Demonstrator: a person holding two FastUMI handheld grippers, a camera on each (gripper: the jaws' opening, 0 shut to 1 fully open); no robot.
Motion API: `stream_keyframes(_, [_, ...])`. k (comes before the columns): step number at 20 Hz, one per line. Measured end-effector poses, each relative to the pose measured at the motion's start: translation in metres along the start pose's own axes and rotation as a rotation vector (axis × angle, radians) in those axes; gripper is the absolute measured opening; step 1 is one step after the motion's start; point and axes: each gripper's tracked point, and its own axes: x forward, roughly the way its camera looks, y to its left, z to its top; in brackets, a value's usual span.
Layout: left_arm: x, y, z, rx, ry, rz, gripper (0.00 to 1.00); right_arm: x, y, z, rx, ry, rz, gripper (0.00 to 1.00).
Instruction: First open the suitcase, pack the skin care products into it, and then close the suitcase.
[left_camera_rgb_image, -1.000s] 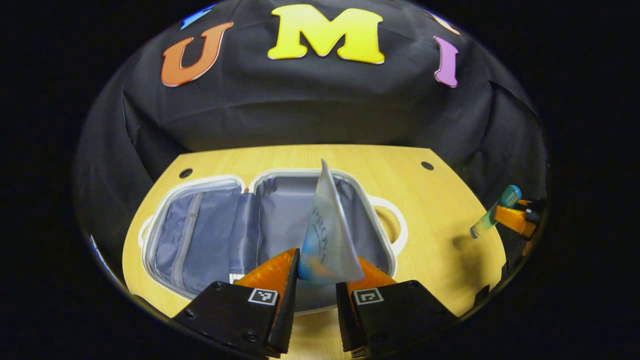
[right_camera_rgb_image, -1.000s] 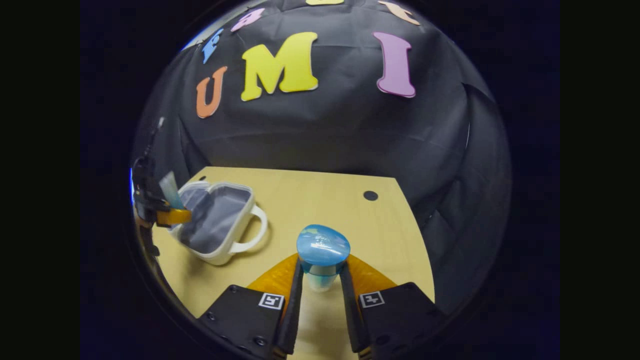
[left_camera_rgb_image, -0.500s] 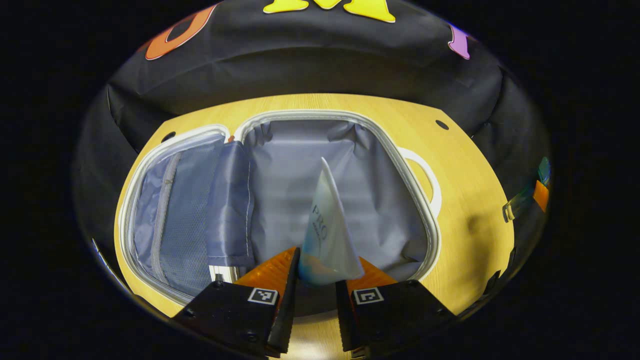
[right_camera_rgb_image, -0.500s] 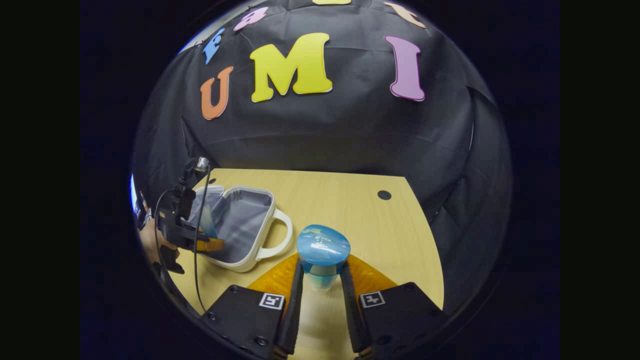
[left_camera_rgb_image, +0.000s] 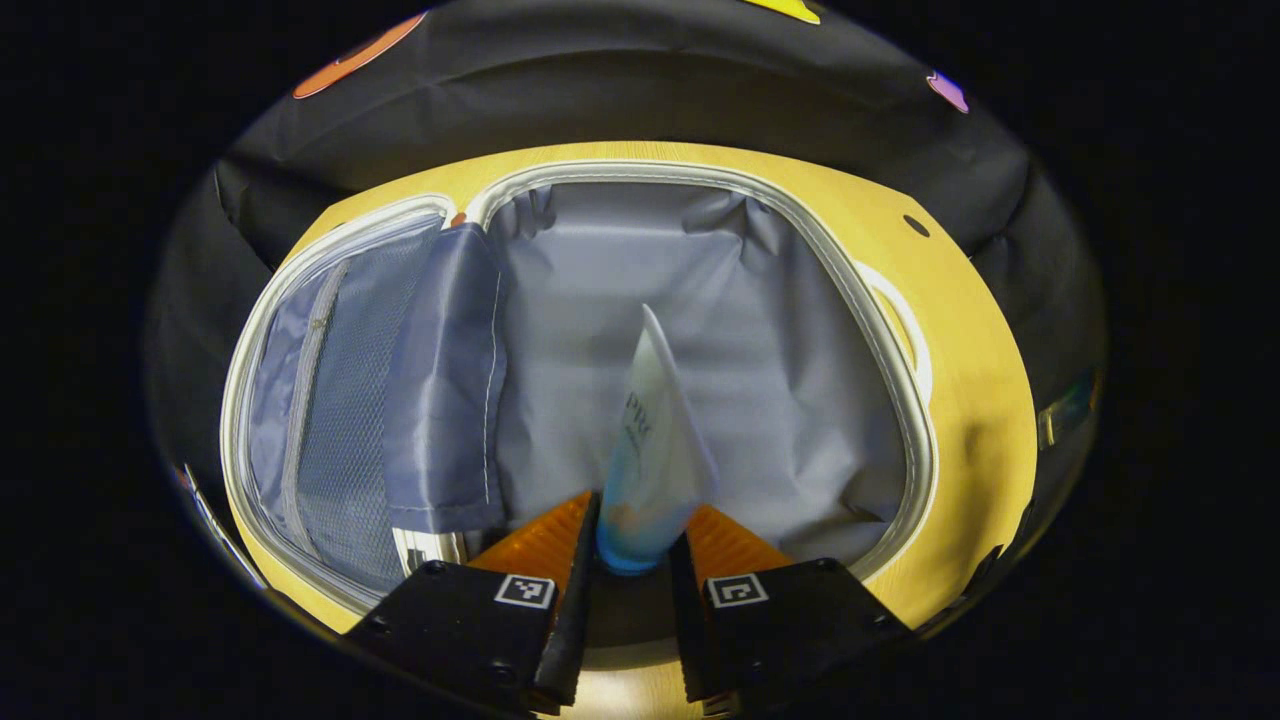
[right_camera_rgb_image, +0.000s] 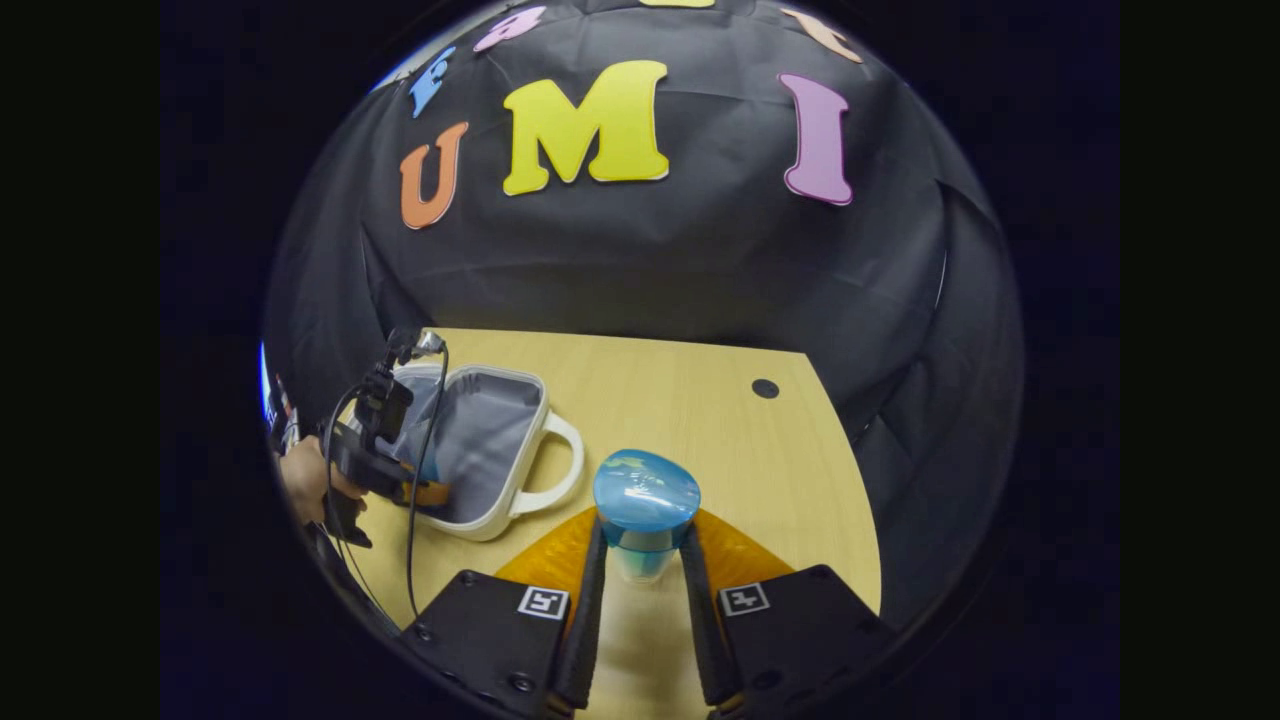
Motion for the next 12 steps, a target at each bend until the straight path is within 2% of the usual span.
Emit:
stream_keyframes(1, [0.001, 0.0, 0.0, -0.001, 0.003, 0.005, 0.49, 0.001, 0.002, 0.0, 0.0, 0.005, 0.003, 0.37])
stream_keyframes(2, [0.001, 0.0, 0.0, -0.004, 0.001, 0.011, 0.42, 0.001, 0.004, 0.0, -0.005, 0.009, 0.006, 0.38])
stream_keyframes(4, [0.002, -0.002, 0.001, -0.011, -0.009, 0.009, 0.43, 0.002, 0.012, 0.003, -0.017, 0.01, 0.018, 0.38])
stream_keyframes(5, [0.002, -0.006, 0.002, -0.012, -0.014, -0.004, 0.47, 0.003, 0.018, 0.005, -0.024, 0.01, 0.026, 0.38])
stream_keyframes(6, [-0.001, -0.009, 0.003, -0.015, -0.02, -0.015, 0.58, 0.004, 0.023, 0.008, -0.031, 0.009, 0.033, 0.37])
stream_keyframes(8, [-0.009, -0.008, 0.005, -0.017, -0.041, -0.009, 0.62, 0.007, 0.037, 0.017, -0.049, 0.001, 0.055, 0.37])
stream_keyframes(9, [-0.017, -0.006, 0.008, -0.017, -0.063, -0.004, 0.7, 0.01, 0.045, 0.021, -0.056, -0.003, 0.068, 0.37])
stream_keyframes(12, [-0.044, -0.001, 0.014, -0.018, -0.148, -0.013, 0.78, 0.018, 0.079, 0.04, -0.06, -0.01, 0.127, 0.38])
